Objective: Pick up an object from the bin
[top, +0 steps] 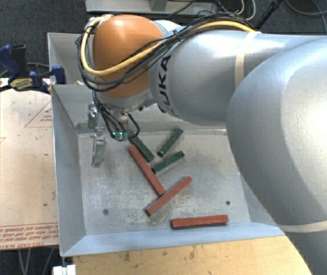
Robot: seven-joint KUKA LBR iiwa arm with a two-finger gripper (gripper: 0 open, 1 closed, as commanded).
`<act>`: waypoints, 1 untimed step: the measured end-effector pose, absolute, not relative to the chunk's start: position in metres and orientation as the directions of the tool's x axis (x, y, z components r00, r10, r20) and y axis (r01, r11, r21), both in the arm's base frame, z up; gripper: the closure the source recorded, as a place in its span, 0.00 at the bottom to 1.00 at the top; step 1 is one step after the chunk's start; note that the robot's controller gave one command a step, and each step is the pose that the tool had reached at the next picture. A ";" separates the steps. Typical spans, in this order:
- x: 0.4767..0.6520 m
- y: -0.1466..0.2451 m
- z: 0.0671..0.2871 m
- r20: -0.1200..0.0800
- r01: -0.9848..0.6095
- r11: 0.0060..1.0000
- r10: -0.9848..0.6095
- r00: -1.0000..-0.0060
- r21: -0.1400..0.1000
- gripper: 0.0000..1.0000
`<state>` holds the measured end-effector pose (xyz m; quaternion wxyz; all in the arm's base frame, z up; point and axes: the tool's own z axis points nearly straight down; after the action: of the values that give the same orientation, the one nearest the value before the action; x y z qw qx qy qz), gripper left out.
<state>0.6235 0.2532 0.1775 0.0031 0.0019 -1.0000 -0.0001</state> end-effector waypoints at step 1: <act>0.590 0.153 0.141 0.002 0.274 0.962 0.274 -0.962 -0.003 0.00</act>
Offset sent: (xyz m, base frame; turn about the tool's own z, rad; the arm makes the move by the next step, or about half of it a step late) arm -0.0334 -0.0976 -0.0350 0.2791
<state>0.5897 0.1528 0.1408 0.0014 -0.1382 -0.9904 0.0013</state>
